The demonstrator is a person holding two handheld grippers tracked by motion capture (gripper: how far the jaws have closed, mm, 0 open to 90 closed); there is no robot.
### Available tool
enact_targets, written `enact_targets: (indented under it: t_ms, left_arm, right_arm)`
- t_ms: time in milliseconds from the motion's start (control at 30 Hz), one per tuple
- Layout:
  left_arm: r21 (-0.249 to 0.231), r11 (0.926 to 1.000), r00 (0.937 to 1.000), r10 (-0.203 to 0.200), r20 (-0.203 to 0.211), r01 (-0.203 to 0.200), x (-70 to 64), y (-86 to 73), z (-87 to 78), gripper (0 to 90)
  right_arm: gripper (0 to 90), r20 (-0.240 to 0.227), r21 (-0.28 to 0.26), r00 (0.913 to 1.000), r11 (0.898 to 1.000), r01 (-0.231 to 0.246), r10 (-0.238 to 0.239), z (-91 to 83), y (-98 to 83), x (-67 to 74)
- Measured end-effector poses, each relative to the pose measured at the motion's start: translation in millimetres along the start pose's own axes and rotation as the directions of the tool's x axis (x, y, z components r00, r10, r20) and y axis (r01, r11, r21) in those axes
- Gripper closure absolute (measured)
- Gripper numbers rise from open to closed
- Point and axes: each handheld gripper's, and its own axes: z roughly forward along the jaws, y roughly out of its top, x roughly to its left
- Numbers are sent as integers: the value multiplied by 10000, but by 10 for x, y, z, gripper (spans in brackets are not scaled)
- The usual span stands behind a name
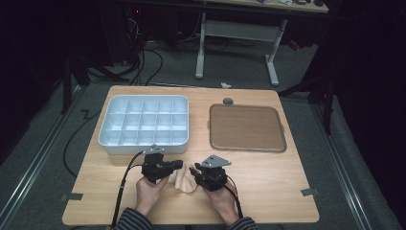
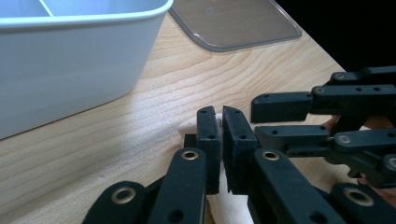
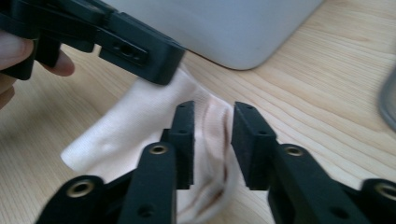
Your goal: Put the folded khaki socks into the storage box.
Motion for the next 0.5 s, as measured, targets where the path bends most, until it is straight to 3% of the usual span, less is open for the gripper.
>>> enact_targets:
  t_ms: [167, 367, 500]
  left_arm:
    - [-35, 10000, 10000, 19, -81, -20, -17, 1, -2, 867]
    - [-45, 9999, 9998, 96, -163, -97, -44, 4, -14, 867]
    - [-24, 9999, 9999, 120, -120, -121, -59, 3, -13, 866]
  right_arm:
    - [601, 90, 100, 9987, 9987, -500, 499, -53, -88, -60]
    - [567, 74, 368, 9969, 9963, -782, 780, -15, -147, -73]
    - [666, -38, 692, 9974, 9951, -712, 716, 64, -165, -64]
